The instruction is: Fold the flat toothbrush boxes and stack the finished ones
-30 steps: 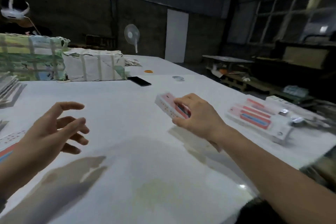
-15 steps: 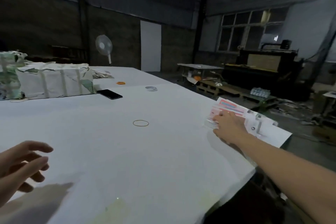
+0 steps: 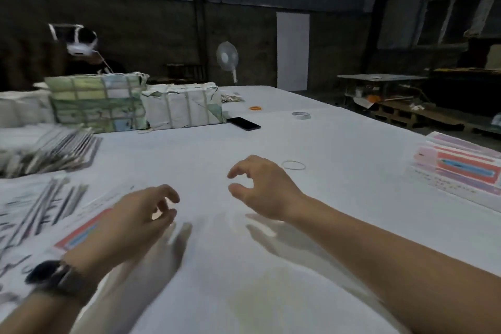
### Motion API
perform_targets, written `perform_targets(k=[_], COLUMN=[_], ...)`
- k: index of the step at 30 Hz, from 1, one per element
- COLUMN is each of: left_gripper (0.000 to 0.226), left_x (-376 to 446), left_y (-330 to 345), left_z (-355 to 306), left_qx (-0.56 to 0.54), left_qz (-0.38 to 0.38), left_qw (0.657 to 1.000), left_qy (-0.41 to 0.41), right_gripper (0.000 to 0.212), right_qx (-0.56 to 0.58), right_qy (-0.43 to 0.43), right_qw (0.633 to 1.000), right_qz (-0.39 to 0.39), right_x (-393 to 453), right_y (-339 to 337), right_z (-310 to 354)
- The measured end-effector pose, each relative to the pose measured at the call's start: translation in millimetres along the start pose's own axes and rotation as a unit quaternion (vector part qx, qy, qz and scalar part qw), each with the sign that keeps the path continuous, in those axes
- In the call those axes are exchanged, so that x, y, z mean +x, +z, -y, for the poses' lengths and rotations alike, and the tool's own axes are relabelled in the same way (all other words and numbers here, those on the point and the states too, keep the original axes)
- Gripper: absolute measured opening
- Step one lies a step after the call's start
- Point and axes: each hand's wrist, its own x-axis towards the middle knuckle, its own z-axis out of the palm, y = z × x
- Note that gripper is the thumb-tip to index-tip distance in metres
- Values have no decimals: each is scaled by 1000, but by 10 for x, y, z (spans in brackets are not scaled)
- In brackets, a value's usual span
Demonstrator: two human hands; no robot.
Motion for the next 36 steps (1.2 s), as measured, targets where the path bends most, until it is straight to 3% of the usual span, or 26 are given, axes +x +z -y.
perform_targets(k=[1, 3, 8, 13, 18, 20, 23, 27, 31, 36], left_gripper=[22, 38, 69, 57, 57, 63, 82, 106, 101, 105], left_x=[-9, -18, -87, -91, -113, -58, 6, -23, -75, -110], left_y=[-44, -123, -271, -313, -302, -275, -211, -69, 33, 1], left_z=[12, 84, 336, 461, 441, 398, 209, -170, -349, -461], left_qx=[44, 131, 166, 163, 193, 147, -34, -256, -342, -348], left_qz=[15, 57, 99, 74, -4, -54, -131, -135, -109, -79], left_qw=[999, 984, 958, 954, 963, 974, 984, 953, 930, 931], left_qy=[-28, -102, -213, -239, -190, -163, -117, -95, -77, -82], right_gripper=[25, 26, 23, 17, 17, 16, 20, 26, 33, 50], right_qx=[17, 37, 75, 131, 144, 167, 285, 450, 524, 557], right_qy=[-17, -44, -68, -55, -73, -77, -29, 15, 6, -13], right_qw=[1000, 998, 995, 990, 987, 982, 957, 893, 851, 830], right_qz=[9, 20, 22, -4, -15, -32, -36, 1, 17, 42], right_x=[42, 76, 52, 51, 53, 60, 53, 56, 22, 2], right_y=[153, 448, 822, 808, 840, 833, 771, 665, 596, 591], right_z=[168, 421, 467, 299, 310, 335, 398, 501, 544, 547])
